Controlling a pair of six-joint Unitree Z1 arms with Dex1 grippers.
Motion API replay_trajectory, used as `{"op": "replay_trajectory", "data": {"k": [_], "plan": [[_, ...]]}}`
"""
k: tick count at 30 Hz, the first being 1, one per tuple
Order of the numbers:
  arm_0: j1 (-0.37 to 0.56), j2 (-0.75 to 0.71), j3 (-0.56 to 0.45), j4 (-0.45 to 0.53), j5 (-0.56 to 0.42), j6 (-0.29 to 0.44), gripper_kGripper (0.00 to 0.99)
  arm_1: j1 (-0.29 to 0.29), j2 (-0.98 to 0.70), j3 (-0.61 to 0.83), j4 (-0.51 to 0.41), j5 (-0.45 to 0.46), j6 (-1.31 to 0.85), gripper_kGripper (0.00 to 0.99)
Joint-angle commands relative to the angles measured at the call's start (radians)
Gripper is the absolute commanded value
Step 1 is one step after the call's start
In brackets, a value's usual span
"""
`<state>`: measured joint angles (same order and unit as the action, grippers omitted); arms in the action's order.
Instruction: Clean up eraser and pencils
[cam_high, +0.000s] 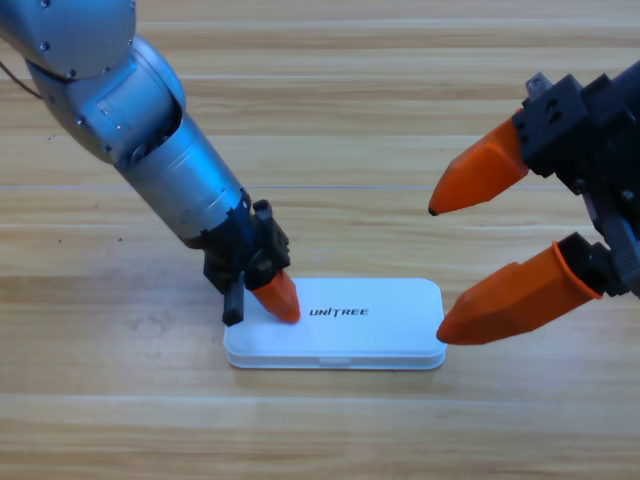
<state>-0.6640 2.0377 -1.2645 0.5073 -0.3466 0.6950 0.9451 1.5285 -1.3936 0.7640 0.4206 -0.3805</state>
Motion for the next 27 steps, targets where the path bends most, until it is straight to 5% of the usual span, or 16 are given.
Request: {"op": "replay_trajectory", "data": {"k": [1, 12, 23, 24, 26, 27], "plan": [[-0.036, -0.056, -0.006, 0.1, 0.087, -0.028, 0.0, 0.018, 0.059, 0.015, -0.02, -0.006, -0.004, 0.99], [-0.157, -0.422, -0.305, 0.53, 0.136, -0.104, 0.0, 0.018, 0.058, 0.013, -0.018, -0.006, -0.003, 0.99], [-0.171, -0.453, -0.296, 0.579, 0.136, -0.106, 0.0, 0.018, 0.058, 0.013, -0.017, -0.006, -0.003, 0.99], [-0.171, -0.45, -0.294, 0.579, 0.141, -0.094, 0.112, 0.018, 0.056, 0.013, -0.017, -0.006, -0.003, 0.99], [-0.171, -0.45, -0.285, 0.579, 0.146, -0.1, 0.847, 0.018, 0.055, 0.011, -0.017, -0.006, -0.003, 0.99], [-0.171, -0.452, -0.283, 0.58, 0.146, -0.1, 0.979, 0.018, 0.053, 0.011, -0.017, -0.006, -0.003, 0.99]]}}
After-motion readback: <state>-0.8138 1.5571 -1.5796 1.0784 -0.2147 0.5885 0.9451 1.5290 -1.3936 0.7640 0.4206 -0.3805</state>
